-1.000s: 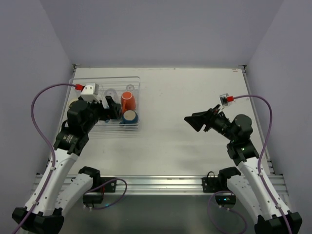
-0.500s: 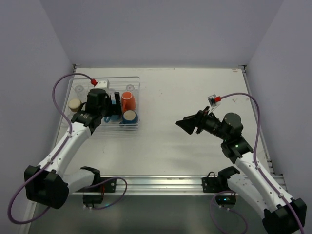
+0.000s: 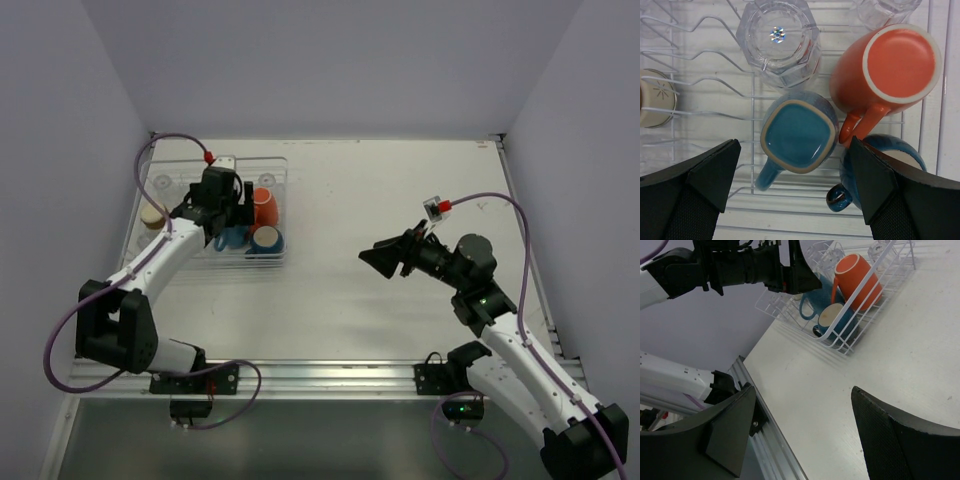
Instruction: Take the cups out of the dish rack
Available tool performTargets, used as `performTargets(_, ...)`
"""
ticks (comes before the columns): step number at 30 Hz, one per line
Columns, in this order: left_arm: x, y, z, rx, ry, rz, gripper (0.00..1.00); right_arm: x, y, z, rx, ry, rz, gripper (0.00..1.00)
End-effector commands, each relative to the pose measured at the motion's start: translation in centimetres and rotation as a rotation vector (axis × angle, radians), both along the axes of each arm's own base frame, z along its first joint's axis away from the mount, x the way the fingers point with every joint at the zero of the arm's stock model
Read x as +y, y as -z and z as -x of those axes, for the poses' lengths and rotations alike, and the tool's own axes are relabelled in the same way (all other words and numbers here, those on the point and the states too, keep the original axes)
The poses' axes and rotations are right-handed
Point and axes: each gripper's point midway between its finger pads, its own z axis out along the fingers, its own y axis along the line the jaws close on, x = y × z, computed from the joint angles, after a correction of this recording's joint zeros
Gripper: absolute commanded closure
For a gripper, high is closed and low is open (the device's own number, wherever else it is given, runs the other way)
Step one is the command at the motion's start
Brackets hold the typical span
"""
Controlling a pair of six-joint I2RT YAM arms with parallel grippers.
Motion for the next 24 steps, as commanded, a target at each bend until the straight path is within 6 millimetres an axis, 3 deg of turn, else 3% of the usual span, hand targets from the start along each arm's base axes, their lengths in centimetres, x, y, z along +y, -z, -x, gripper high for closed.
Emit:
performTargets(1,-0.2,-2.0,-2.1,-0.07,0.01,-0.02,0.01,0.1,-1.1,0.1,-0.065,-0.007,-0.014,0.21)
performTargets(7,-0.9,0.0,-3.2,-0.032,0.041,-0.009,0.02,0.1,-0.9,0.3,-0.067,-0.013,-0.013,0.21)
performTargets(11,-1.0,1.3,-3.7,0.0,0.052,0.037,0.09,0.0,-0.9,0.4,-0.068,-0.007,-0.012,0.21)
performTargets(16,-0.3,1.5,-3.8,0.002,0.042,0.069,0.17,-0.1,-0.7,0.3,-0.065,-0.003,-0.006,0.21)
performTargets(19,-0.1,1.2,-3.7,-0.011,0.038,0.069,0.27,0.0,-0.8,0.3,-0.062,-0.007,-0.007,0.21)
performTargets(24,0.3,0.1,-3.3,-0.04,0.025,0.061,0.54,0.1,-0.7,0.3,-0.053,-0.009,-0.008,0.21)
